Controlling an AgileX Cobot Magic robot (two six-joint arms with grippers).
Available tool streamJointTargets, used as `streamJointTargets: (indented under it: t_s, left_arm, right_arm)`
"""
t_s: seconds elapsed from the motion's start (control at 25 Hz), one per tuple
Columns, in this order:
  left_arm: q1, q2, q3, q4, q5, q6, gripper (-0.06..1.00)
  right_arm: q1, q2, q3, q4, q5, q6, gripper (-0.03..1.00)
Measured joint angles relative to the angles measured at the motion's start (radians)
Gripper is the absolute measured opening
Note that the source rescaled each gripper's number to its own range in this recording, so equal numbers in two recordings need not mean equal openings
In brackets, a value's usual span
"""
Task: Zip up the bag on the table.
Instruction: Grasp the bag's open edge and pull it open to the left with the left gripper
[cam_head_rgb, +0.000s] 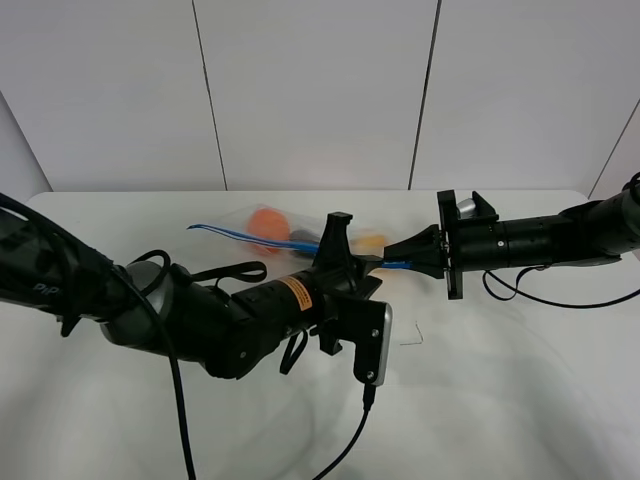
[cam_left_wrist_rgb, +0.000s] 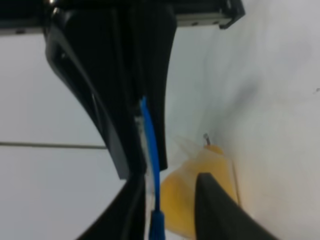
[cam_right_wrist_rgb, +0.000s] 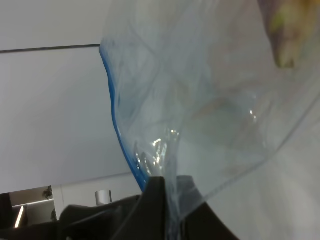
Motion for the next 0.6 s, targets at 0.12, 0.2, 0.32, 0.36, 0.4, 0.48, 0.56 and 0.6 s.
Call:
streamJointTargets:
  t_s: [0.12, 0.2, 0.32, 0.36, 0.4, 0.48, 0.56, 0.6]
  left_arm:
    - [0.000, 0.000, -0.002, -0.001, 0.001, 0.000, 0.38]
    - [0.000, 0.000, -0.004, -0.001, 0.000, 0.000, 0.39]
    - [0.004, 0.000, -0.004, -0.003, 0.000, 0.000, 0.39]
    - [0.005, 0.000, -0.004, -0.003, 0.000, 0.000, 0.39]
    - [0.005, 0.000, -0.004, -0.003, 0.000, 0.000, 0.39]
    - [0.005, 0.000, -0.004, -0.005, 0.000, 0.000, 0.38]
    - [0.005, 0.000, -0.004, -0.005, 0.000, 0.000, 0.36]
    - [0.005, 0.000, -0.004, -0.006, 0.000, 0.000, 0.34]
  right_arm:
    - [0.000, 0.000, 0.000, 0.000, 0.000, 0.000, 0.00]
    - [0.000, 0.000, 0.000, 0.000, 0.000, 0.000, 0.00]
    - [0.000, 0.000, 0.000, 0.000, 0.000, 0.000, 0.00]
    - [0.000, 0.000, 0.000, 0.000, 0.000, 0.000, 0.00]
    - [0.000, 0.000, 0.000, 0.000, 0.000, 0.000, 0.00]
    - [0.000, 0.000, 0.000, 0.000, 0.000, 0.000, 0.00]
    - [0.000, 0.000, 0.000, 0.000, 0.000, 0.000, 0.00]
    - [0.000, 0.000, 0.000, 0.000, 0.000, 0.000, 0.00]
